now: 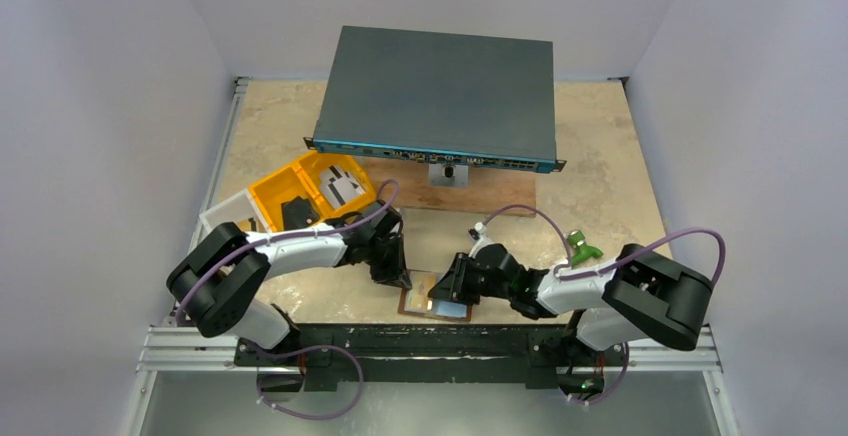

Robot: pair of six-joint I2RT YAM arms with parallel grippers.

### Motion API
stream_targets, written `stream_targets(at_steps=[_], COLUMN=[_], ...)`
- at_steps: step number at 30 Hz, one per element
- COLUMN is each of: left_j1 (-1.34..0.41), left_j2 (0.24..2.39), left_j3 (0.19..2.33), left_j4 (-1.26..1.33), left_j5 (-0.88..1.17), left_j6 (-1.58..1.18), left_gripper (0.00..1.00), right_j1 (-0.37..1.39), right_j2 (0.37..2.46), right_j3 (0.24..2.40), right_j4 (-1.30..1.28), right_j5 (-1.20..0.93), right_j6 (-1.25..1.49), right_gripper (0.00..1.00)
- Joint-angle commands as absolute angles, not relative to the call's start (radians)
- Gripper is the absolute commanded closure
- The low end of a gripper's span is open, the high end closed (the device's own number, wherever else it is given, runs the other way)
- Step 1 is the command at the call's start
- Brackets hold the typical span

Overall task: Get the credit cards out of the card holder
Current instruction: Remove the credit card from the card holder.

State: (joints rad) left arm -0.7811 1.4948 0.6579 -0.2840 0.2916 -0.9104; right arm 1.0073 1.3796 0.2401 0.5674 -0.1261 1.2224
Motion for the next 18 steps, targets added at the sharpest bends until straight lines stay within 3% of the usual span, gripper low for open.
stream_targets(at_steps=[1, 3, 9, 18], left_j1=[-0.806, -0.807, -0.807, -0.805], left_j2=[1.528, 1.516, 1.504, 1.505], left_j3=[0.608, 0.607, 0.604, 0.599], left_j4=[-0.306, -0.313, -0.343, -0.413], left_j5=[0.18, 0.176, 0.147, 0.06], left_j6=[-0.917, -0.917, -0.92, -0.93], left_gripper=[1.0, 1.0, 1.0, 1.0], right_j1=[1.007, 1.006, 1.006, 1.006], right_j2=[1.39, 1.405, 1.429, 1.336], right_j3=[0.267, 0.273, 0.282, 0.28], right_j4=[0.677, 0.685, 0.681, 0.519], right_j5=[-0.143, -0.147, -0.143, -0.075], right_j6=[1.204, 1.205, 1.21, 1.192], right_gripper=[0.81, 0.81, 0.99, 1.0])
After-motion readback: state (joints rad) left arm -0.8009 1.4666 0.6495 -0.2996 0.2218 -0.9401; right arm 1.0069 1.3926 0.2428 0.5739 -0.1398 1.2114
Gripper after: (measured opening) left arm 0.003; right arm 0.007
